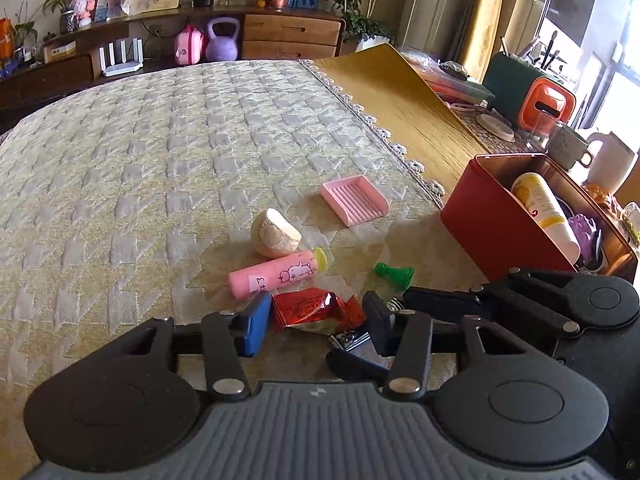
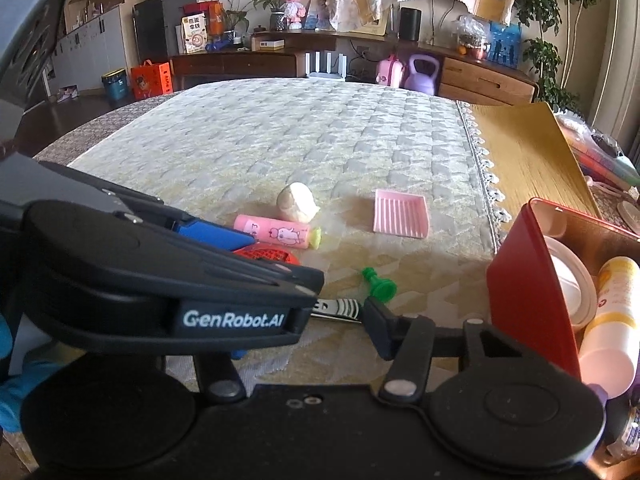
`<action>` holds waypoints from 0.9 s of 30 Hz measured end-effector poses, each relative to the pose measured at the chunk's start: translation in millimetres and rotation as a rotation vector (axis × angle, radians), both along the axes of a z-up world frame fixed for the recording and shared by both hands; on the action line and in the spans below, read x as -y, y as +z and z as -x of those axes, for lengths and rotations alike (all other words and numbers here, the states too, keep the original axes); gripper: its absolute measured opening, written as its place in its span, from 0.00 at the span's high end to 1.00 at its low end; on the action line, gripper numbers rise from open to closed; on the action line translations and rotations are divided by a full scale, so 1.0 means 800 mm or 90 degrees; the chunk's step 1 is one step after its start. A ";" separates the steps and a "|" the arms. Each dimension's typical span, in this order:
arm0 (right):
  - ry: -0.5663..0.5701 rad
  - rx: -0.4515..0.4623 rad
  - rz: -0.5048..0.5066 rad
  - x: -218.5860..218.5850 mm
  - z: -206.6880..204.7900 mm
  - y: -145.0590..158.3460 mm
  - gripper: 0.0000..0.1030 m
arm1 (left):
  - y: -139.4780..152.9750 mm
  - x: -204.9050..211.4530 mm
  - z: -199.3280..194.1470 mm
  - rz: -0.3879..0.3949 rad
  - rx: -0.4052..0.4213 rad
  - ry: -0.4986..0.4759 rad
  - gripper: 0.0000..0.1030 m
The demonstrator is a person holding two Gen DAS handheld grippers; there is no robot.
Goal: Organize rigid objects
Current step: 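Grasp the red candy packet with the left tool while the right tool grasps the nail clipper, then carry the candy packet and nail clipper into the red tin box and open both tools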
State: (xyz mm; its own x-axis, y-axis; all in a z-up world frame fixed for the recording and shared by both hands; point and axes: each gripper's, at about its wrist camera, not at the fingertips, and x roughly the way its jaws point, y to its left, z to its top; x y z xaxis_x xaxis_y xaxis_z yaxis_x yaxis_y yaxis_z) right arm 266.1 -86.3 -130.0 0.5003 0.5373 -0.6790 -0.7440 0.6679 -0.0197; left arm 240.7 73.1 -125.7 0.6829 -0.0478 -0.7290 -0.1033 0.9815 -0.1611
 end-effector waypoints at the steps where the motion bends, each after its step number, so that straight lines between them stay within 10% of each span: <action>1: 0.000 0.001 0.001 0.000 0.001 0.000 0.47 | 0.000 -0.001 0.001 0.003 0.001 0.002 0.55; 27: -0.026 -0.014 -0.040 0.092 0.048 0.035 0.46 | 0.017 0.014 0.037 0.010 -0.011 -0.012 0.62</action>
State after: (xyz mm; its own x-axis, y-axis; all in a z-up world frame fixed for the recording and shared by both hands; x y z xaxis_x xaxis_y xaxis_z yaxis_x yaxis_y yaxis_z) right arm 227.9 -159.9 -102.3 0.5080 0.5583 -0.6559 -0.7160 0.6970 0.0387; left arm 211.2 62.0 -112.4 0.6693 -0.0717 -0.7395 -0.0878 0.9807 -0.1746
